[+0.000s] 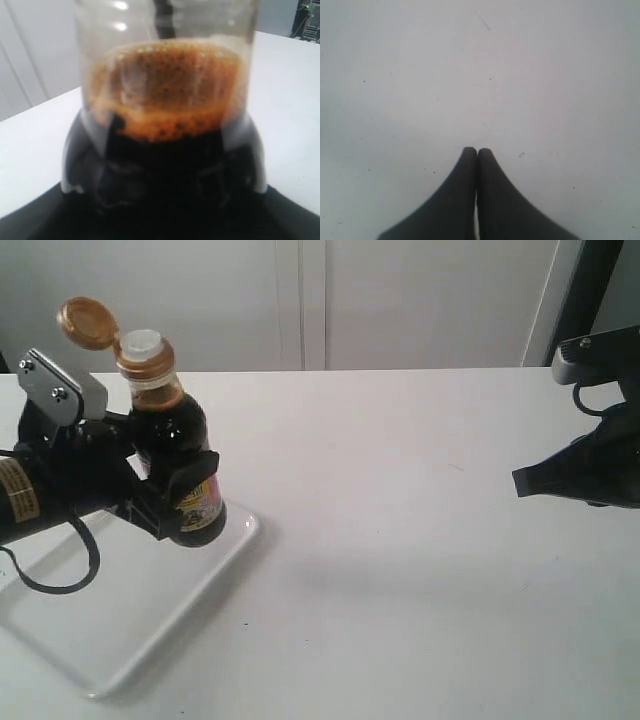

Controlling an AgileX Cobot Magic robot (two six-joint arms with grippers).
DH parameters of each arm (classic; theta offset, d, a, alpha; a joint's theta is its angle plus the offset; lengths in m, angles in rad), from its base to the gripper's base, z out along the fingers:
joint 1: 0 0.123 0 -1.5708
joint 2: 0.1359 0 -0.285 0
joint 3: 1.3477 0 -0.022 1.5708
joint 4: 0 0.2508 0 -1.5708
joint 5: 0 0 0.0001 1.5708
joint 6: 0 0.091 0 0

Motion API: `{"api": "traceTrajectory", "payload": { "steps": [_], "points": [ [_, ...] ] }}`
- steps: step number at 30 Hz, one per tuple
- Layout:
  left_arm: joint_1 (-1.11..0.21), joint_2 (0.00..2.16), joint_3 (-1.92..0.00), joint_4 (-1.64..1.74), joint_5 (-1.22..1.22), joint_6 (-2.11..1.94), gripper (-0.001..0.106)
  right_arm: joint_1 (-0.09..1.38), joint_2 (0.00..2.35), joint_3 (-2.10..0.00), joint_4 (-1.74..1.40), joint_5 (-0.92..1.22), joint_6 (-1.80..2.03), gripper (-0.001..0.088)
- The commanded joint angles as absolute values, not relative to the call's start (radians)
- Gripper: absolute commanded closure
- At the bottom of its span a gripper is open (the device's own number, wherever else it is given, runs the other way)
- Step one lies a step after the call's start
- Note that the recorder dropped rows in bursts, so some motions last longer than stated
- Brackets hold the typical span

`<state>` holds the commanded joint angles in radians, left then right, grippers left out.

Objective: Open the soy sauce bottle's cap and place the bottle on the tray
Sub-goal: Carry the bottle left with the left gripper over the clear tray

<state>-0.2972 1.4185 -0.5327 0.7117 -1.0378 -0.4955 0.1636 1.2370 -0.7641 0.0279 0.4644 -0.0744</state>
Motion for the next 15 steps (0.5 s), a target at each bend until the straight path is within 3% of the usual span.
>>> {"api": "traceTrajectory", "payload": {
  "steps": [15],
  "points": [
    [-0.162,1.418,-0.449,0.699,-1.126,-0.444,0.105,0.164,1.237,-0.764,0.028,0.463,-0.074,0.0868]
  ]
}}
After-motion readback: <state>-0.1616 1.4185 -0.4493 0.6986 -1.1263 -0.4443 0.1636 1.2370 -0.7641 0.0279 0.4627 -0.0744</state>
